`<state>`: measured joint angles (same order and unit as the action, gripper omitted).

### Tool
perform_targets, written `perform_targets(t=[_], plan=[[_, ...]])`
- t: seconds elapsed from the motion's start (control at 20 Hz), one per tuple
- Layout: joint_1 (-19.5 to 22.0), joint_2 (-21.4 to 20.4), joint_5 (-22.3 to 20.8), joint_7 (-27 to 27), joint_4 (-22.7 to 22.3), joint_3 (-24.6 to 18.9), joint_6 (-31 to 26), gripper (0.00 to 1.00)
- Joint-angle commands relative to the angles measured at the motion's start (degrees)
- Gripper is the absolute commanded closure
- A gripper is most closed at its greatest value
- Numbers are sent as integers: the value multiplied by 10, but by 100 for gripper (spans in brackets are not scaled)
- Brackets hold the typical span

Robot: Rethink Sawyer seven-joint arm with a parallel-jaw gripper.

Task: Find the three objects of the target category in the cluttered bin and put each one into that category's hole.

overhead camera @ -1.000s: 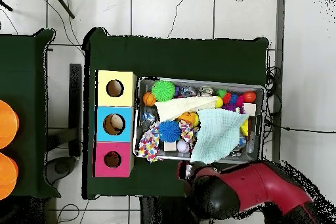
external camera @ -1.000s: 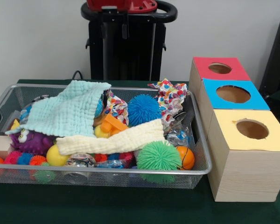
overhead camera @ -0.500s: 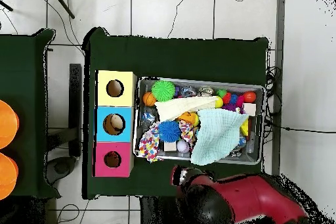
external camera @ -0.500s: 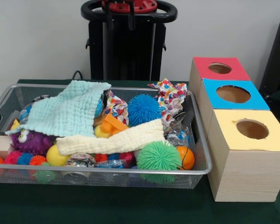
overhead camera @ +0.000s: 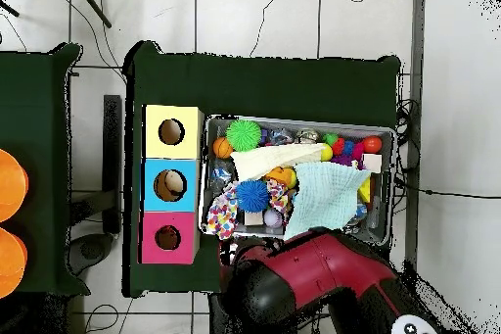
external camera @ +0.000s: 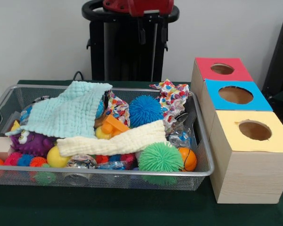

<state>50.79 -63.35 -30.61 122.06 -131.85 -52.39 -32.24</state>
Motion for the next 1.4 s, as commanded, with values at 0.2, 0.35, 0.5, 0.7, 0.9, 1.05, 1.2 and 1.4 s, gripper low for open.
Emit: perform_targets(t=[0.2,0.35,0.5,0.7,0.9,1.05,1.2,1.4], plan=[[-31,44,8,5,137,70,-76,0],[-50,77,-6,-1,176,88,-87,0],[-65,104,-13,-14,213,103,-102,0],[-72,133,-12,-49,259,108,-134,0],[-74,158,-18,-73,293,111,-151,0],[-73,171,-29,-75,302,115,-141,0],[-67,180,-35,-81,306,116,-132,0],[-65,186,-42,-85,314,119,-131,0]])
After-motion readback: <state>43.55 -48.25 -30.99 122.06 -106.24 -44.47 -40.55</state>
